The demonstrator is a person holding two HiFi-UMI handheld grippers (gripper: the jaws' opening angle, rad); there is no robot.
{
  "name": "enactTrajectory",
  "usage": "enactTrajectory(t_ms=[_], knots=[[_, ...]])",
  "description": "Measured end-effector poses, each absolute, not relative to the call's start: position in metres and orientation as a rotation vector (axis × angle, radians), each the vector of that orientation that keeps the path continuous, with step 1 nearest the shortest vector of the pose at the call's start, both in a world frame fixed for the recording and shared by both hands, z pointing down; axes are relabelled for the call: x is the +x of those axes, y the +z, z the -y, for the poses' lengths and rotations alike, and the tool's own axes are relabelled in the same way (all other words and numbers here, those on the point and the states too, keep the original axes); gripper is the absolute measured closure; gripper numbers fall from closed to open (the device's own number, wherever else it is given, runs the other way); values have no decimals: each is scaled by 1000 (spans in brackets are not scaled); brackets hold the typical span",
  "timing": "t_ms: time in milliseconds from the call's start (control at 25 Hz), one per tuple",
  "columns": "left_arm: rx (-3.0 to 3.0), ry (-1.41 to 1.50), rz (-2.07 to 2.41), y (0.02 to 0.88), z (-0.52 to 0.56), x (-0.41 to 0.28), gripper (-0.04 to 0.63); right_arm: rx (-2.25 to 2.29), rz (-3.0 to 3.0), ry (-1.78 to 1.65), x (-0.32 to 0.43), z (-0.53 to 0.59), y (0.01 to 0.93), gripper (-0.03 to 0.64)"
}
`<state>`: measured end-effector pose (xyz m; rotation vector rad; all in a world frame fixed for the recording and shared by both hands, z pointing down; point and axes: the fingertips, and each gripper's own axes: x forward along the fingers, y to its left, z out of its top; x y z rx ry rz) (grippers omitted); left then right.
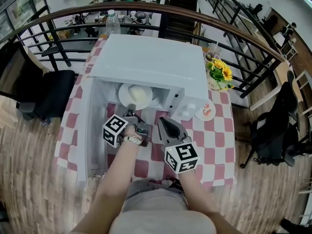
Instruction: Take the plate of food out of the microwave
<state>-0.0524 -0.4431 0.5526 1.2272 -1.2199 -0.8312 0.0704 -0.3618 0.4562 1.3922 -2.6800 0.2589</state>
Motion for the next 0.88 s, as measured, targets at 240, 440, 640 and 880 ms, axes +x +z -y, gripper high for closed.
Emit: enactTrajectory(t_ms=[240, 440, 640, 880], knots=[[1253, -852, 1207, 539, 429, -46, 583, 1404, 2691, 243, 71, 359, 451, 592], [1284, -846, 1199, 529, 416, -40, 583, 1406, 2690, 223, 73, 356, 449, 592], [1296, -833, 1190, 523, 402, -36, 583, 1414, 2696, 206, 73, 353, 446, 592], [1309, -840, 1169, 515, 387, -31, 581, 1421, 2688, 171, 71, 350, 447, 594]])
